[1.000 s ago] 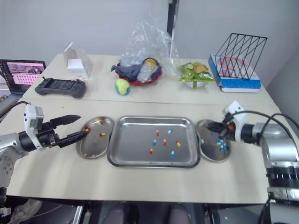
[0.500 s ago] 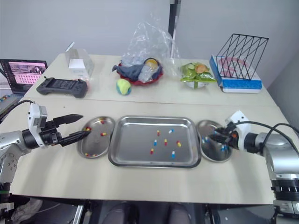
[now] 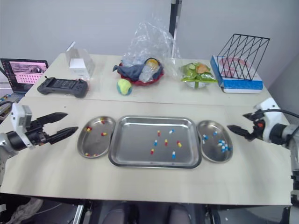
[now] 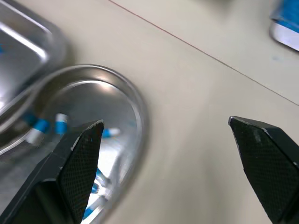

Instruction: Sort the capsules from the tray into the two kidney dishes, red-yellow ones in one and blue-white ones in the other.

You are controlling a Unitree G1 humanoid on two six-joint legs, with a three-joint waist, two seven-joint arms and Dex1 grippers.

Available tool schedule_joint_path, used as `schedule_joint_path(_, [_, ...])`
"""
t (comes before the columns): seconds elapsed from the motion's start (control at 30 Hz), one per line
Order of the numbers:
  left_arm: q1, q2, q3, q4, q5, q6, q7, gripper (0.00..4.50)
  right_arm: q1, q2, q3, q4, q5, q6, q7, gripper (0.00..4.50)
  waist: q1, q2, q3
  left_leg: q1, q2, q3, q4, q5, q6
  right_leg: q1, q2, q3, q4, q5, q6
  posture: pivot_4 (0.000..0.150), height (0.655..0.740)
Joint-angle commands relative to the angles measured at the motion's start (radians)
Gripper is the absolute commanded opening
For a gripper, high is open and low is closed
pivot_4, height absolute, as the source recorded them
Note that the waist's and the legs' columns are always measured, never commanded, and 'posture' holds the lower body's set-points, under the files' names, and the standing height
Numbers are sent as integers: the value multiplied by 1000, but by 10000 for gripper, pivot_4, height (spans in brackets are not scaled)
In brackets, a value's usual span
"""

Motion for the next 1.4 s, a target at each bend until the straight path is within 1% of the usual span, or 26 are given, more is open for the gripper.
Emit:
schedule_joint_path(0.03, [-21, 23, 51, 60, 0, -39, 1, 45000, 10, -18, -63, 71, 7, -70, -25, 44825, 0, 0, 0, 0, 0, 0, 0, 0, 0, 0, 0, 0, 0, 0, 0, 1500, 6934])
schedule_joint_path(0.2, [-34, 4, 57, 119, 11, -80, 21, 45000, 9, -21, -99, 196, -15, -148, -122, 44825, 0, 0, 0, 0, 0, 0, 0, 0, 0, 0, 0, 0, 0, 0, 0, 1500, 6934])
schedule_joint_path(0.27, [-34, -1, 53, 123, 9, -88, 24, 45000, 7, -17, -110, 210, -9, -162, -140, 44825, -1, 0, 0, 0, 0, 0, 0, 0, 0, 0, 0, 0, 0, 0, 0, 1500, 6934])
schedule_joint_path(0.5, [-40, -5, 43, 126, 8, -93, 22, 45000, 12, -11, -116, 193, 2, -163, -151, 44825, -4, 0, 0, 0, 1, 0, 0, 0, 0, 0, 0, 0, 1, 0, 0, 1500, 6934])
schedule_joint_path(0.93, [-46, -22, 31, 86, -1, -73, 22, 45000, 52, -9, -129, 93, 65, -106, -90, 44825, -2, 0, 0, 0, 1, 0, 0, 0, 0, 0, 0, 0, 1, 0, 0, 1500, 6934])
schedule_joint_path(1.1, [-16, -36, 40, 18, -23, -43, 34, 45000, 103, -9, -132, -21, 126, -20, -23, 44825, -1, 0, 0, 0, 1, 0, 1, 0, 0, 0, 0, 0, 1, 0, 0, 1500, 6934])
schedule_joint_path(1.2, [12, -46, 45, -55, -56, 13, 47, 45000, 129, -18, -145, -93, 167, 28, 10, 44825, -1, 0, 0, 0, 1, 0, 1, 0, 0, 1, 0, 0, 1, 0, 0, 1500, 6934])
schedule_joint_path(1.33, [39, -57, 39, -185, -119, 112, 80, 45000, 164, -35, -144, -187, 210, 67, 80, 44825, 1, 0, 0, 0, 1, -1, 1, 0, 0, 1, 0, 0, 1, 0, 0, 1500, 6934])
schedule_joint_path(1.4, [73, -50, -33, -318, -117, 150, 72, 45000, 214, -41, -147, -288, 250, 77, 151, 44825, 4, 0, 0, 0, 1, -2, 1, 0, 0, 1, 0, 0, 1, 0, 0, 1500, 6934])
